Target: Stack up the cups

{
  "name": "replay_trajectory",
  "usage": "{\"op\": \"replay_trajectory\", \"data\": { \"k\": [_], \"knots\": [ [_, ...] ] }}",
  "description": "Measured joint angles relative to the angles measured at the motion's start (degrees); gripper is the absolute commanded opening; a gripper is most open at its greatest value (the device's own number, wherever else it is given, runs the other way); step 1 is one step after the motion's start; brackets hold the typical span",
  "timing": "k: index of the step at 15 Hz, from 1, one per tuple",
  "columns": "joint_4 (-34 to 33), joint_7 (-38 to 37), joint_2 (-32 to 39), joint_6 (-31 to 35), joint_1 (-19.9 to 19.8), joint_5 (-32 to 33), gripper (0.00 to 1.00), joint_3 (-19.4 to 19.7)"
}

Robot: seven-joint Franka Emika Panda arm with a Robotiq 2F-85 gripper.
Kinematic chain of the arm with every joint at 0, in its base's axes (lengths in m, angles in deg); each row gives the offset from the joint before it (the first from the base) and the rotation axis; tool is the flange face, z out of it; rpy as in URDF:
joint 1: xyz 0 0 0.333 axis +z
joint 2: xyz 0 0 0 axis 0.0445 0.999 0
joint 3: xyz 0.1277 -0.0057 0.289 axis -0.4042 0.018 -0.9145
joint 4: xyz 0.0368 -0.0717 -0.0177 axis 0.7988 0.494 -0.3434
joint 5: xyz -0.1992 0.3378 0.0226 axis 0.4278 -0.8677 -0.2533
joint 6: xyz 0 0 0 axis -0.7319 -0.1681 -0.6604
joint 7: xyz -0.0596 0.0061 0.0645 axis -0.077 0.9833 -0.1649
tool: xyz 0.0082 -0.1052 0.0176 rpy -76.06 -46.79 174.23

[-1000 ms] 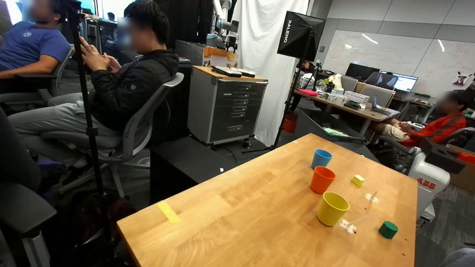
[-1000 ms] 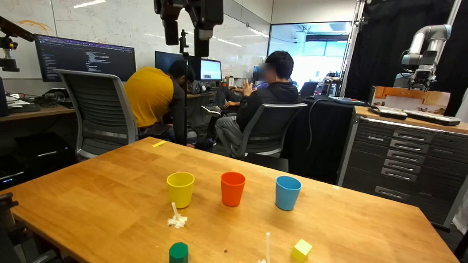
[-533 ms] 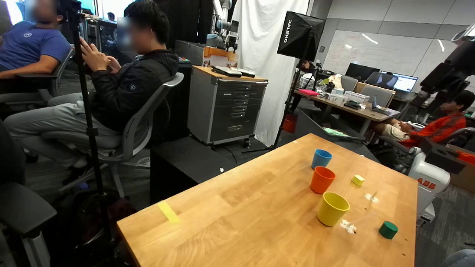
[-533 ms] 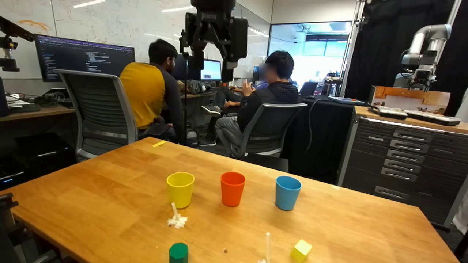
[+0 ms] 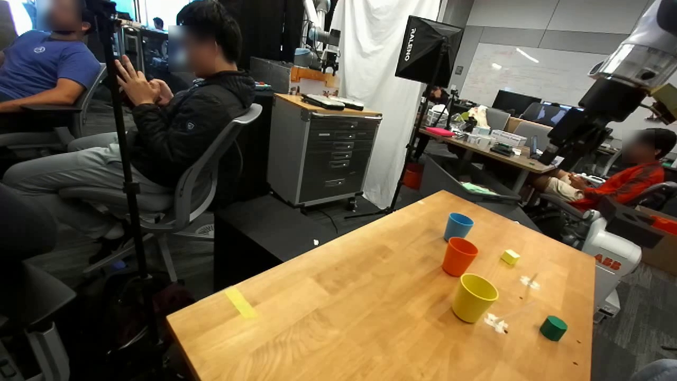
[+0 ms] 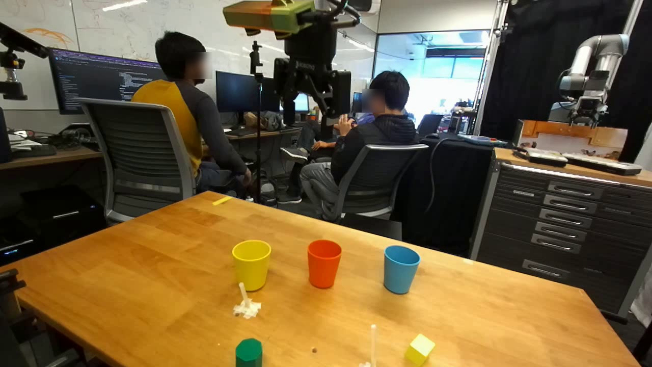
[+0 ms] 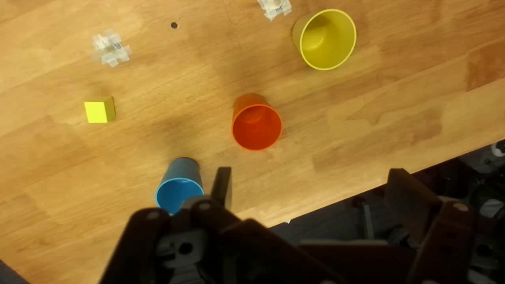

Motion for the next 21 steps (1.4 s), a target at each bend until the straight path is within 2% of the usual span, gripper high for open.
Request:
{"op": "replay_trajectory", "data": {
  "k": [11, 21],
  "knots": [
    [-0.3, 2.9, 12.6, 5.3, -1.2, -0.1, 1.00, -3.4],
    [0.5, 3.3, 18.8, 10.5, -1.2, 1.2, 1.00, -7.7]
  ]
}}
